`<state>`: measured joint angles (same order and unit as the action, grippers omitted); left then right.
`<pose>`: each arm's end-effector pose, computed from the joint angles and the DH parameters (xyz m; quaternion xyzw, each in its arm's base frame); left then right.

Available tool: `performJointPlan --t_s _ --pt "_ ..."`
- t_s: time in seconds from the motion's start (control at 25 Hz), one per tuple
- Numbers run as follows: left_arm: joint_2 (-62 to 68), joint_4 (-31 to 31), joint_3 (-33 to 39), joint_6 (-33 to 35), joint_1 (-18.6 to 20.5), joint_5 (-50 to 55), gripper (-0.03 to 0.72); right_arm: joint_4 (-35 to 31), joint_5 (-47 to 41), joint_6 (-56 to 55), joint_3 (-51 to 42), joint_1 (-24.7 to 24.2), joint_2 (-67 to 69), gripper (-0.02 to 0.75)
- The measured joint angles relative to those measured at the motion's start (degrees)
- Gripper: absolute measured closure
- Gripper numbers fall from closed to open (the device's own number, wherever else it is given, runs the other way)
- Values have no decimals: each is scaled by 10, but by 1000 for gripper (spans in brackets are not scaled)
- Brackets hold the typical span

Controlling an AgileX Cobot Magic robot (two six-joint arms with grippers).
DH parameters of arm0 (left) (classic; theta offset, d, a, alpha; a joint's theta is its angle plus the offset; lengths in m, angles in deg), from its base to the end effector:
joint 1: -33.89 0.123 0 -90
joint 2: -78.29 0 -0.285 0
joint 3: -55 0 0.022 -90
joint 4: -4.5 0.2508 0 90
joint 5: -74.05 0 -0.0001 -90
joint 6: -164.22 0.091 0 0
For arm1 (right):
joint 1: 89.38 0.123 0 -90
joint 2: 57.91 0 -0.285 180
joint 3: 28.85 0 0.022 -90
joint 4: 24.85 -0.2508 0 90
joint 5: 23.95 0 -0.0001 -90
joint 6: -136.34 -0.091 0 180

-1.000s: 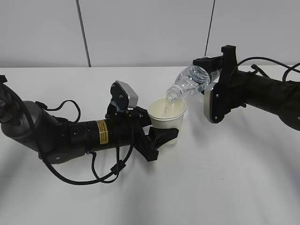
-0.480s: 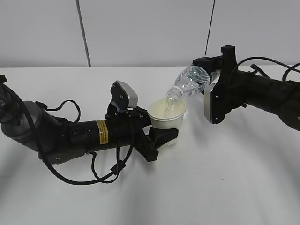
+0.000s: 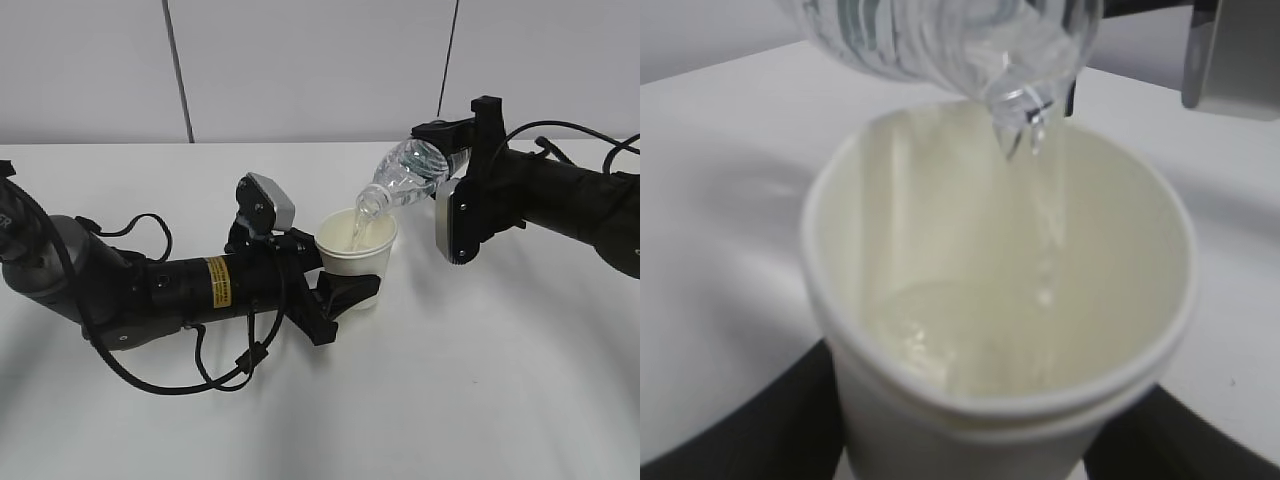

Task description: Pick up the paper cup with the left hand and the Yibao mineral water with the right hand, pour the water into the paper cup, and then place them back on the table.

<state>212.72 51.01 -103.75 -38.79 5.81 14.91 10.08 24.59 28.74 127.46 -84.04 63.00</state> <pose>0.3184 -0.2340 0.0865 0.4067 0.6683 -0.3703 0.5008 0.3848 0.0751 0.1590 -0.6772 0.3651 -0.3237 0.5507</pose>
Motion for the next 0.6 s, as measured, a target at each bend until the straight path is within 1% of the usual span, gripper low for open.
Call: performJointPlan --t_s 0.6 --pt "0 1 0 0 0 2 274 -6 2 9 0 0 0 253"
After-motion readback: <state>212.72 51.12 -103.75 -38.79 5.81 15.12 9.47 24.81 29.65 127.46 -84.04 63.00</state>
